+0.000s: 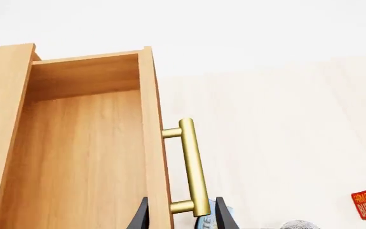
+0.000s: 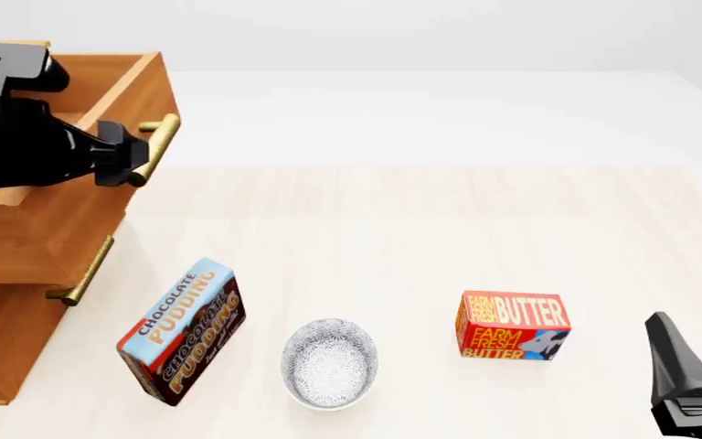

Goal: Put the bowl in the top drawer of the cabinet.

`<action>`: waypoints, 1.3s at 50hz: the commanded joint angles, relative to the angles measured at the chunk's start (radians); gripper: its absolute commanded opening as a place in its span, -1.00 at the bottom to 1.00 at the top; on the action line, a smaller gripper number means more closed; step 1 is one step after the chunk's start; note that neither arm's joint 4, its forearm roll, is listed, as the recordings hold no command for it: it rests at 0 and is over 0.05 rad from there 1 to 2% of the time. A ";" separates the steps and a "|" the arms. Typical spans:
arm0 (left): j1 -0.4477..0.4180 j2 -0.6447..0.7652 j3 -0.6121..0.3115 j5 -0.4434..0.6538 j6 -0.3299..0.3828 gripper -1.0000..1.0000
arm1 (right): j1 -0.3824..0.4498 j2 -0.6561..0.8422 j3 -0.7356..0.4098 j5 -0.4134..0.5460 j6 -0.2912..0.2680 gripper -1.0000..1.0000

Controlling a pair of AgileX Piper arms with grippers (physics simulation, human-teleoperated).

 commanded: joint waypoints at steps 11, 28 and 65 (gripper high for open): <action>-0.080 0.012 -0.009 -0.021 -0.006 1.00 | 0.001 -0.002 0.001 0.000 -0.002 1.00; -0.151 0.005 -0.012 -0.022 -0.050 1.00 | 0.000 -0.002 0.001 0.000 -0.002 1.00; -0.245 -0.035 -0.022 -0.013 -0.100 1.00 | 0.000 -0.002 0.001 0.000 -0.002 1.00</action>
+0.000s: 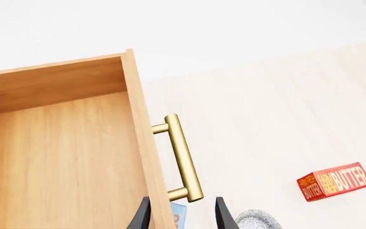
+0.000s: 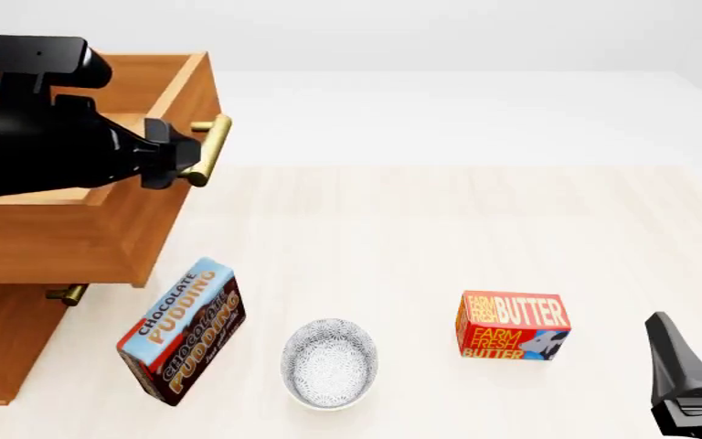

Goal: Put the bowl in the top drawer of the cabinet.

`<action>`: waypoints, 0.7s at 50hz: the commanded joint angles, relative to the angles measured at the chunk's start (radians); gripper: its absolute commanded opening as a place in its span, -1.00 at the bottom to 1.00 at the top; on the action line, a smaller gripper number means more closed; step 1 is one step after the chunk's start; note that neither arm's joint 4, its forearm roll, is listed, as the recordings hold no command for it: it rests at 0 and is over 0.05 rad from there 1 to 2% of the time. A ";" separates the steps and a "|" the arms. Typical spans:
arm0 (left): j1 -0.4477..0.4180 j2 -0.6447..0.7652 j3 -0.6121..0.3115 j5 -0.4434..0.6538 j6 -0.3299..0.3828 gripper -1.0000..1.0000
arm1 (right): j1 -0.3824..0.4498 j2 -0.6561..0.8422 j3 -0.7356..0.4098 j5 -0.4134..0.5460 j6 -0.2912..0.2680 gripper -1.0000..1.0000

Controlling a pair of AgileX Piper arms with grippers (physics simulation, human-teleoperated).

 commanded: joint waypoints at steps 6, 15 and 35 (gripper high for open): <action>-0.034 -0.031 -0.007 -0.005 0.040 1.00 | 0.000 -0.001 0.001 0.000 -0.002 1.00; -0.010 -0.077 0.000 0.005 0.063 1.00 | 0.000 -0.002 0.001 0.000 -0.002 1.00; 0.003 -0.183 0.020 0.028 0.093 1.00 | 0.001 -0.002 0.001 0.000 -0.003 1.00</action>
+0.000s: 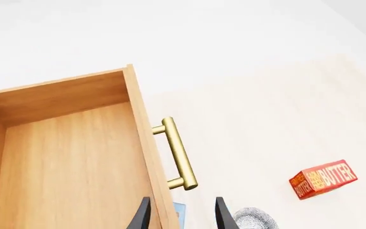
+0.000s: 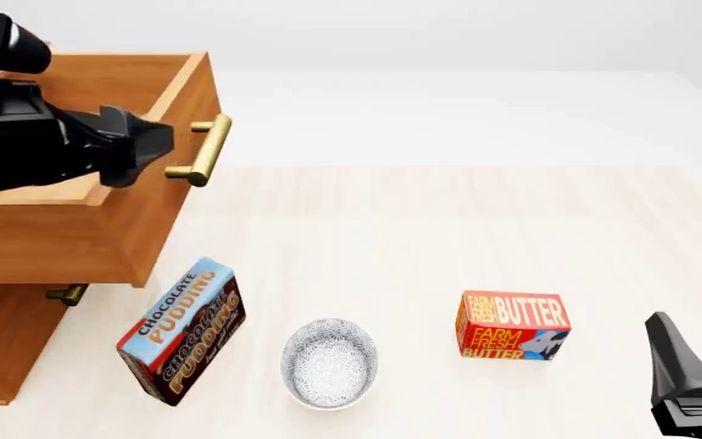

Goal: Put the bowl in the top drawer of the cabinet.

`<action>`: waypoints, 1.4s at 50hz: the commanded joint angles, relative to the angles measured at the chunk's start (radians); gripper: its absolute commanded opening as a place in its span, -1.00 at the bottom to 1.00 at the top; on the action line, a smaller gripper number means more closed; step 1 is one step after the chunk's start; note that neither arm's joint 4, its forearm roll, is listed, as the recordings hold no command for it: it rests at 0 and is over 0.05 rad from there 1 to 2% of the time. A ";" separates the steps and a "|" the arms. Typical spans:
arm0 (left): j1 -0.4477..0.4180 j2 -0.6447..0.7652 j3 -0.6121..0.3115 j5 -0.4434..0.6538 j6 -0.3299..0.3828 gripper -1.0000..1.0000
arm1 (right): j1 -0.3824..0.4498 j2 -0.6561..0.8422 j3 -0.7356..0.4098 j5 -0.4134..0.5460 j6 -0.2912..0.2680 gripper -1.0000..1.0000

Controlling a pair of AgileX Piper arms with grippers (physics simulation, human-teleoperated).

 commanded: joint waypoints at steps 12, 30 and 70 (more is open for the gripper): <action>-0.025 -0.126 0.042 -0.017 0.045 1.00 | 0.000 -0.002 0.001 0.000 -0.003 1.00; -0.112 -0.226 0.056 0.017 0.066 1.00 | 0.000 -0.002 0.001 0.000 -0.003 1.00; -0.280 -0.203 0.112 -0.053 0.101 1.00 | 0.000 -0.001 0.001 0.000 -0.003 1.00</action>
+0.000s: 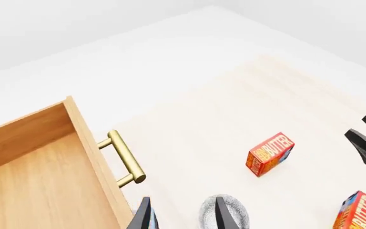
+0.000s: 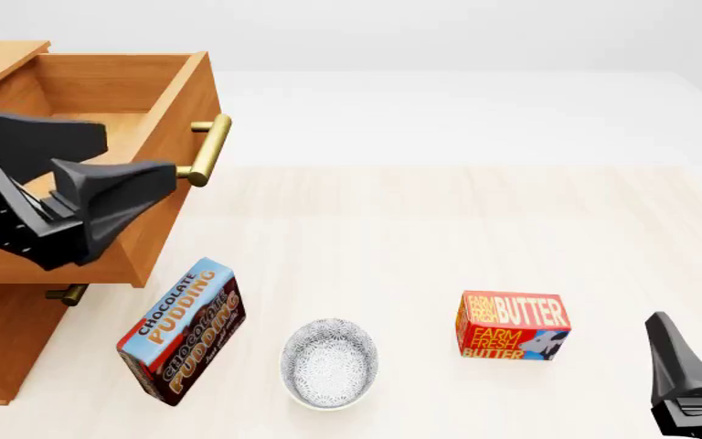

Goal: Put the bowl in the top drawer of the cabinet.

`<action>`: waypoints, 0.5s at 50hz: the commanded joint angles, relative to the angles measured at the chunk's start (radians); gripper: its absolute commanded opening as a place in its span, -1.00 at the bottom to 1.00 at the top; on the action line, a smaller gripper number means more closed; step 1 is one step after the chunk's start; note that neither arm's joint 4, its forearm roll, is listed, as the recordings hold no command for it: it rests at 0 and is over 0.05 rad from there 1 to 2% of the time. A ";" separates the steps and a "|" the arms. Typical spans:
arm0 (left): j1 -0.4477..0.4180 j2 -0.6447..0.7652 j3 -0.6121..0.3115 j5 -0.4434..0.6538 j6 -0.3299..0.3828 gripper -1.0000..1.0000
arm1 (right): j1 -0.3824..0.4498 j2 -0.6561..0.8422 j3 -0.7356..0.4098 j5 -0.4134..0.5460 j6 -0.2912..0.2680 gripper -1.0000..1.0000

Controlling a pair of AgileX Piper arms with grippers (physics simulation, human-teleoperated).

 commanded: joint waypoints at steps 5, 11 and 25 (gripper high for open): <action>-0.047 0.029 0.025 -0.042 0.006 1.00 | 0.000 -0.001 0.001 0.000 -0.002 1.00; -0.065 0.027 0.025 -0.036 0.006 1.00 | 0.000 -0.002 0.001 0.000 -0.002 1.00; -0.101 0.045 0.044 -0.056 0.010 1.00 | 0.000 -0.002 0.001 0.000 -0.002 1.00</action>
